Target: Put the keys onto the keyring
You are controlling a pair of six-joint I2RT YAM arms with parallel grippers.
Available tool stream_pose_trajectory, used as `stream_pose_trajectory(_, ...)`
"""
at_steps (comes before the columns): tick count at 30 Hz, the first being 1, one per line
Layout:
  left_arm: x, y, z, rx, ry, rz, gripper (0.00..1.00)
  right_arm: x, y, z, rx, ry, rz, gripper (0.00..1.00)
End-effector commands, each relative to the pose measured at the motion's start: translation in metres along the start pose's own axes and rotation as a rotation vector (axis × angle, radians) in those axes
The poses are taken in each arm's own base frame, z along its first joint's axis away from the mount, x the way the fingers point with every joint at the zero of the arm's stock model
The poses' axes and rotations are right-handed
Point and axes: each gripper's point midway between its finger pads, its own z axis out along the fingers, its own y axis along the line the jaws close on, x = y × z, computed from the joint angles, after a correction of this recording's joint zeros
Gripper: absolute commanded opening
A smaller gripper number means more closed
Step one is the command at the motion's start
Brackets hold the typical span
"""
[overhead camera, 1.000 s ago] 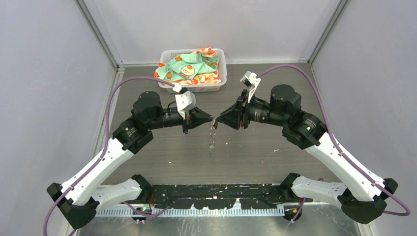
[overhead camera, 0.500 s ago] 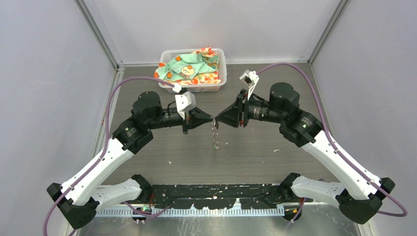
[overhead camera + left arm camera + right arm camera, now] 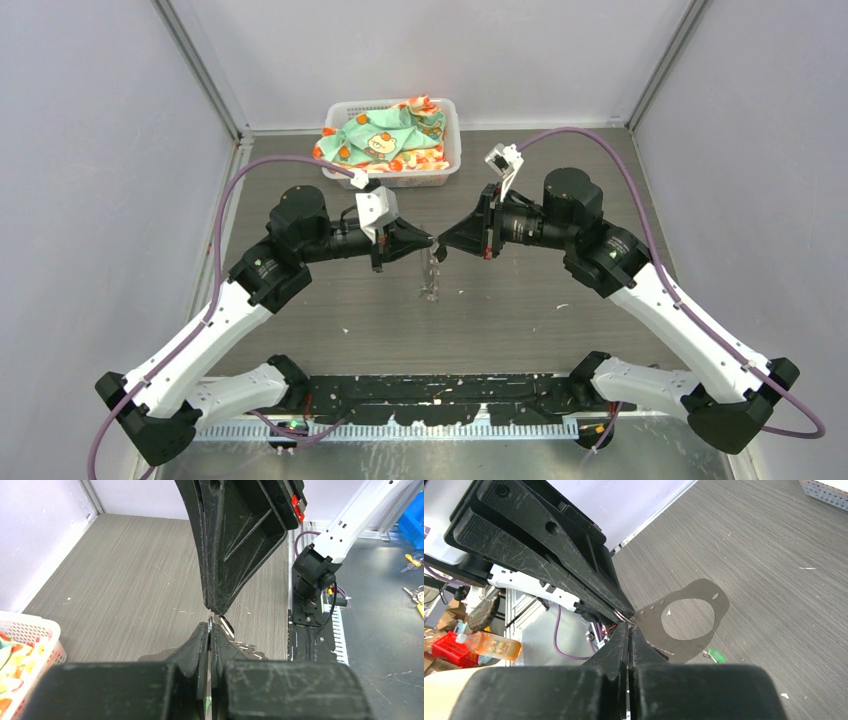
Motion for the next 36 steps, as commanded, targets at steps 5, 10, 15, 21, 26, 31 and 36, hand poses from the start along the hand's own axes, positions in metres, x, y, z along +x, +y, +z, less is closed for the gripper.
stream_pose_trajectory(5,-0.048,-0.001,-0.006,-0.006,-0.156,0.122,0.00,-0.003,0.006,-0.006,-0.029,-0.047,0.018,0.01)
stream_pose_trajectory(10,-0.053,-0.002,-0.006,0.001,-0.178,0.122,0.00,0.002,0.005,-0.003,-0.052,-0.057,0.057,0.01)
stream_pose_trajectory(15,-0.058,-0.006,-0.007,0.016,-0.194,0.119,0.00,0.006,0.004,0.001,-0.067,-0.045,0.072,0.05)
stream_pose_trajectory(21,-0.060,-0.009,-0.007,0.029,-0.202,0.097,0.00,0.004,-0.002,-0.009,-0.032,-0.040,0.033,0.40)
stream_pose_trajectory(26,-0.065,-0.024,-0.007,0.108,-0.219,0.054,0.00,-0.017,0.007,-0.034,-0.032,-0.083,-0.109,0.54)
stream_pose_trajectory(31,-0.065,-0.033,-0.007,0.180,-0.207,-0.065,0.00,-0.031,0.034,-0.047,-0.128,-0.108,-0.262,0.56)
stream_pose_trajectory(36,-0.068,-0.037,-0.006,0.216,-0.204,-0.121,0.00,-0.038,0.057,-0.048,-0.251,-0.106,-0.313,0.53)
